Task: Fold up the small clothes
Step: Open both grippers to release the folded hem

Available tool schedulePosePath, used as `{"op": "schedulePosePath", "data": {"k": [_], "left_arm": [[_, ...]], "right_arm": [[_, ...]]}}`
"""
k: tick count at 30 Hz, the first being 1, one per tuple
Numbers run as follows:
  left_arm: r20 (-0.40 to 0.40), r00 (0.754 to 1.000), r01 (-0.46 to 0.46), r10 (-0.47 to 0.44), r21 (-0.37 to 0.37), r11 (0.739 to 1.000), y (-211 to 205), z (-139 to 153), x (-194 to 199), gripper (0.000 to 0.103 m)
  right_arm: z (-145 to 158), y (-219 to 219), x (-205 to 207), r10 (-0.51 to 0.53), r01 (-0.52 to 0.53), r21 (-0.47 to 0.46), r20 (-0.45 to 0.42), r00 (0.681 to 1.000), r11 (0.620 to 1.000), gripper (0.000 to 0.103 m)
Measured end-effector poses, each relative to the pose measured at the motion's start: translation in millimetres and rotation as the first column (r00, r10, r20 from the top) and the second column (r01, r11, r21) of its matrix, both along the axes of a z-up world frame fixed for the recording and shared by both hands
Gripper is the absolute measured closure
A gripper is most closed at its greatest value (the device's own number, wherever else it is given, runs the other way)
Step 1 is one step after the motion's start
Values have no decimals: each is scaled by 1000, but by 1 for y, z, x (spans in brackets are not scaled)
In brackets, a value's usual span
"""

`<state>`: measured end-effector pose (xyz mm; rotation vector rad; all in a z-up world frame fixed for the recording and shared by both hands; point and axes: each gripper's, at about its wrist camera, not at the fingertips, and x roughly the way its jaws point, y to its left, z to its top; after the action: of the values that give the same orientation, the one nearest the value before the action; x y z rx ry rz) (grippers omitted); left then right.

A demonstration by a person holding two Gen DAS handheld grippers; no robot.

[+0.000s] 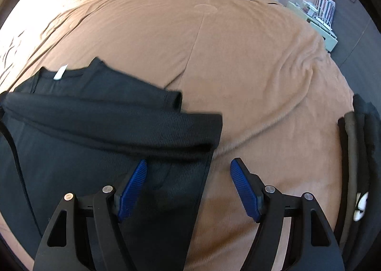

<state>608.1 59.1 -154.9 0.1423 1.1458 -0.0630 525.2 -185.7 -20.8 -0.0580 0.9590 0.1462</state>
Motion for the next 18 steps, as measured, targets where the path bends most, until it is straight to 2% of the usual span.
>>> {"op": "schedulePosePath", "data": {"k": [7, 12, 13, 14, 16, 18], "left_arm": [[21, 999, -40, 40, -22, 999, 4, -5, 35, 36], [39, 997, -65, 67, -45, 997, 10, -7, 54, 38], [41, 997, -69, 71, -52, 996, 10, -7, 57, 39], [45, 996, -72, 75, -62, 995, 10, -6, 55, 41], [49, 995, -77, 82, -101, 992, 12, -5, 56, 54], [43, 996, -70, 77, -145, 987, 12, -5, 55, 61]], "right_arm": [[-6, -5, 38, -55, 55, 17, 26, 998, 998, 32], [-9, -11, 66, -102, 99, 69, 33, 994, 993, 43], [-11, -13, 71, -110, 107, 79, 36, 993, 991, 45], [-11, -16, 75, -118, 114, 82, 37, 992, 990, 53], [-14, -20, 80, -126, 123, 86, 34, 991, 989, 58], [-13, -24, 83, -120, 116, 108, 35, 992, 987, 65]]}}
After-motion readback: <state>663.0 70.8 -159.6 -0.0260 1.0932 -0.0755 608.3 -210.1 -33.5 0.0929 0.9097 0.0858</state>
